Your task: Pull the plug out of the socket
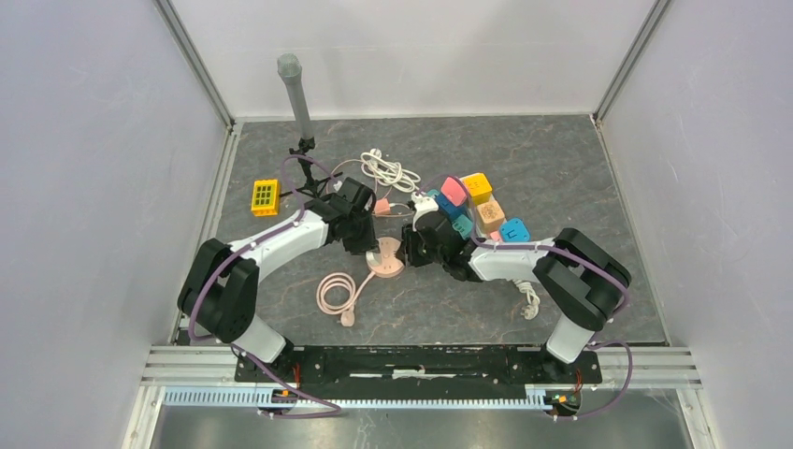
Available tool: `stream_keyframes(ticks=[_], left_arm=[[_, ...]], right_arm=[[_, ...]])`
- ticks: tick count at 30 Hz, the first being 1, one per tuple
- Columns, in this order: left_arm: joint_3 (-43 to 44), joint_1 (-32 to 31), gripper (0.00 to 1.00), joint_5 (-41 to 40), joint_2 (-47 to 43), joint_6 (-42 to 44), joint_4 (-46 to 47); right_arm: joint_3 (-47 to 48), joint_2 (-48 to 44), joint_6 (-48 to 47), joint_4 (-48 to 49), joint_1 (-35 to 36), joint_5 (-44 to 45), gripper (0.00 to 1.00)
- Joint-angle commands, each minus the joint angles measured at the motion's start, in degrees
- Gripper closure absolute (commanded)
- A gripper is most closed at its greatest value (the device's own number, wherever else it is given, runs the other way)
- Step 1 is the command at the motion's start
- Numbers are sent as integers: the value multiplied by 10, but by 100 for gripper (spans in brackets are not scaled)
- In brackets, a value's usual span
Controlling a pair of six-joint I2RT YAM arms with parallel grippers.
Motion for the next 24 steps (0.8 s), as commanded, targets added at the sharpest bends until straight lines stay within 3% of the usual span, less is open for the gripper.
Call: stream_keyframes(ticks=[1,5,12,17,24], left_arm=[[26,-4,98,33,-2,23,5],[38,-3,98,23,-5,38,-12],[44,0,98,101,-2,38,24],[90,-23,98,-3,32,45,-60],[84,-7,98,-35,6,59,-94]], right_arm=[[-31,61,-44,-91,23,19,66],[-40,66,-37,-95,28,46,66],[-10,98,-23,-124,50,44,66],[-2,105,-19,-128,50,55,66],[-24,119,-11,-142,50,56,71]])
